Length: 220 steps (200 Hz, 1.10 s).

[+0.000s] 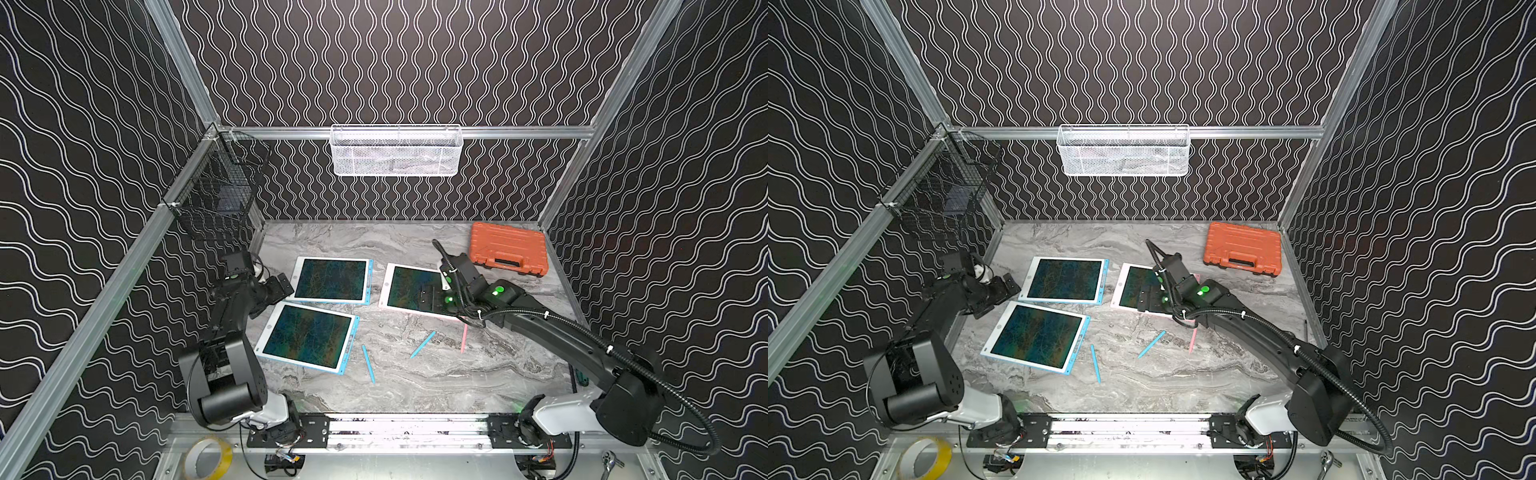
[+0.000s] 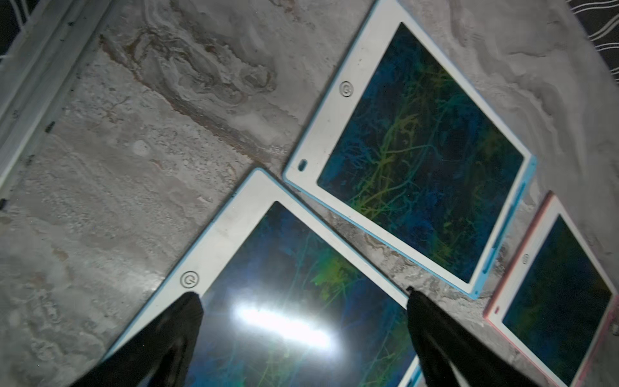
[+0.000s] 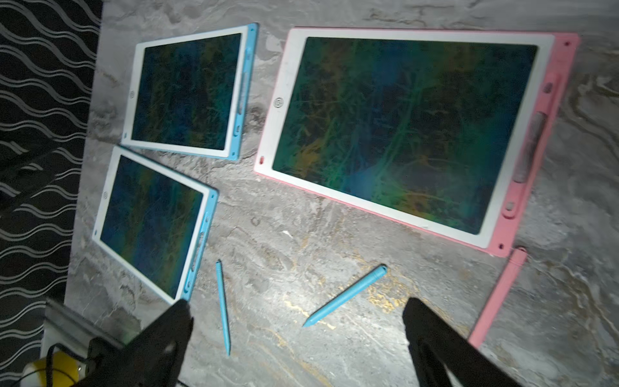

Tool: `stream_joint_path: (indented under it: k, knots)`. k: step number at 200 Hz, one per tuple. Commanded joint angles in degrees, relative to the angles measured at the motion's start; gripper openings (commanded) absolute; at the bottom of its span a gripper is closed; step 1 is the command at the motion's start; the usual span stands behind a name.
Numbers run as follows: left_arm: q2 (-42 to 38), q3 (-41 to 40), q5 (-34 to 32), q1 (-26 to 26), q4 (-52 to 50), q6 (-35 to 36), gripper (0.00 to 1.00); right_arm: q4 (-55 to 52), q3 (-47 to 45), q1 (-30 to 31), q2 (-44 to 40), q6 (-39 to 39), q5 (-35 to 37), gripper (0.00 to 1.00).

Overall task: Place the stylus back onto the writing tablet
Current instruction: Move the writing tablet to the center of the board.

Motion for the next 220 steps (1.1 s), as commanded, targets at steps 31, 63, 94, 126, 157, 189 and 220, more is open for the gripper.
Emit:
stream_joint_path:
  k: [31, 63, 94, 126, 157, 189, 220]
  knots:
    - [5.03, -0.27, -1.8, 4.87, 1.17, 0.88, 0.99, 1.68, 5.29, 1.12, 1.02, -5.6, -4.27, 1.0]
    - [7.1, 0.29, -1.9, 5.96, 0.85, 1.78, 0.99, 3.61, 7.84, 1.11, 2.56, -8.02, -7.9, 1.0]
    - [9.5, 1.8, -5.25, 7.21, -0.88, 3.19, 0.99, 5.13, 7.38, 1.09, 3.55, -7.16, -11.93, 1.0]
    - [11.64, 2.16, -4.26, 8.0, -0.3, 3.44, 0.99, 6.19, 6.38, 1.09, 3.25, -6.94, -13.69, 1.0]
    - [13.83, 3.29, -0.68, 7.99, -0.57, 3.29, 0.99, 4.46, 8.72, 0.81, 4.72, -8.54, -12.33, 1.0]
    - [15.42, 2.99, 0.94, 8.05, -0.34, 3.11, 0.99, 3.8, 11.12, 0.43, 6.45, -8.65, -12.2, 1.0]
    - [15.06, 0.97, 1.16, 7.81, 0.07, 3.11, 0.97, 3.18, 11.69, -0.78, 6.63, -8.18, -10.98, 1.0]
